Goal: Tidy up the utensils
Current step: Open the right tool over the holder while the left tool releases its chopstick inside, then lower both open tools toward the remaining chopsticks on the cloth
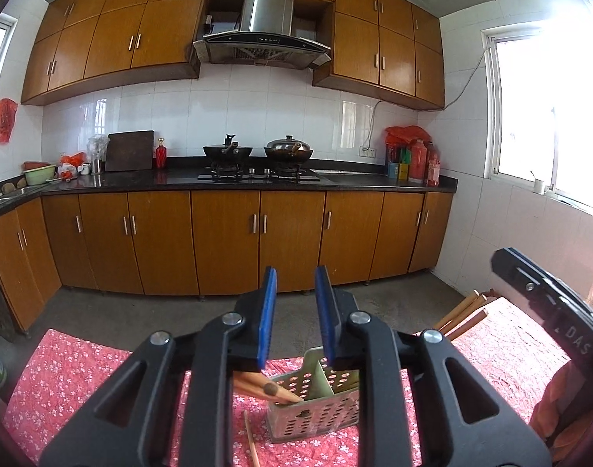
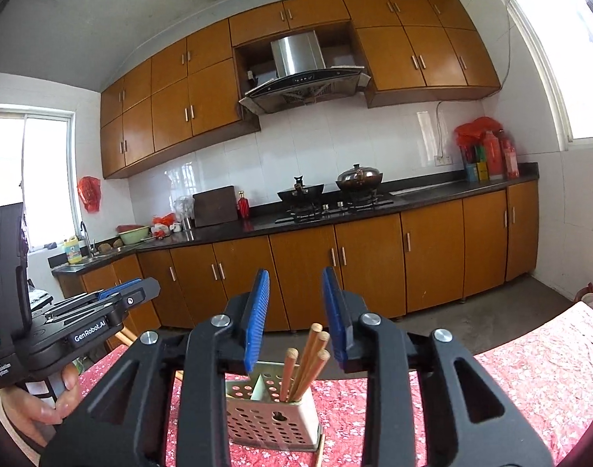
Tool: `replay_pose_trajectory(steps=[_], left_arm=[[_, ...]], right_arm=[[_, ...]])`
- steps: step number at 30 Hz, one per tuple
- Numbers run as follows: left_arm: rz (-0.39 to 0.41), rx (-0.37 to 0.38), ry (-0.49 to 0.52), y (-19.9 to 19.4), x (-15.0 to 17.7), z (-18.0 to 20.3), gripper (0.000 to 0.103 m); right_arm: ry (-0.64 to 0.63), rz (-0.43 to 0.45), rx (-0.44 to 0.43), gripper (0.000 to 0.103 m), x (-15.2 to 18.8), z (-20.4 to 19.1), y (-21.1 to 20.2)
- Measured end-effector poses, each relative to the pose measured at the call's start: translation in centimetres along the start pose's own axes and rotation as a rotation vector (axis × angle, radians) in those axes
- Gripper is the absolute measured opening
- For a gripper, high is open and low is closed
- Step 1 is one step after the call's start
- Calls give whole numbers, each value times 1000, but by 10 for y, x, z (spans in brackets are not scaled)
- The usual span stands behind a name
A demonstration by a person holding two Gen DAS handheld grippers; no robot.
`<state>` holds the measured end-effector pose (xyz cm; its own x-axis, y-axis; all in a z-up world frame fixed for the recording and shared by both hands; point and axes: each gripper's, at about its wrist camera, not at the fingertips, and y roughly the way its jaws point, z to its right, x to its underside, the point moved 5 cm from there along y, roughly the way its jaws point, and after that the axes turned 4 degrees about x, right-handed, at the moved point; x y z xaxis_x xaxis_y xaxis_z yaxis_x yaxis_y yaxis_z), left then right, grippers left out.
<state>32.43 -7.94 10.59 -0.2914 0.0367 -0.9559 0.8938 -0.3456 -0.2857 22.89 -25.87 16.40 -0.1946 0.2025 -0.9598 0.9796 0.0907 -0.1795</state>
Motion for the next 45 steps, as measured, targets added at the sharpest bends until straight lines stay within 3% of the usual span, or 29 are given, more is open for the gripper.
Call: replay_pose_trajectory(steps=[5, 8, 16, 21, 25, 33, 45], left_arm=[[21, -31, 4, -23, -2, -5, 26], [28, -59, 0, -42, -1, -12, 26], [2, -159, 1, -97, 33, -39, 30], [-89, -220, -15, -112, 81, -61, 31], [-172, -244, -48, -110, 118, -76, 31], [-268, -240, -69, -98, 155, -82, 31], [-387, -142, -85, -65, 193, -51, 35]], right_arm=[[-3, -13, 48, 32, 5, 16, -27], [0, -73, 84, 32, 21, 27, -39], [-40, -343, 181, 32, 106, 44, -51], [-43, -532, 201, 32, 165, 43, -48], [-41, -627, 183, 32, 198, 35, -42], [-62, -707, 140, 32, 226, 9, -30], [-87, -736, 123, 32, 239, -4, -12]])
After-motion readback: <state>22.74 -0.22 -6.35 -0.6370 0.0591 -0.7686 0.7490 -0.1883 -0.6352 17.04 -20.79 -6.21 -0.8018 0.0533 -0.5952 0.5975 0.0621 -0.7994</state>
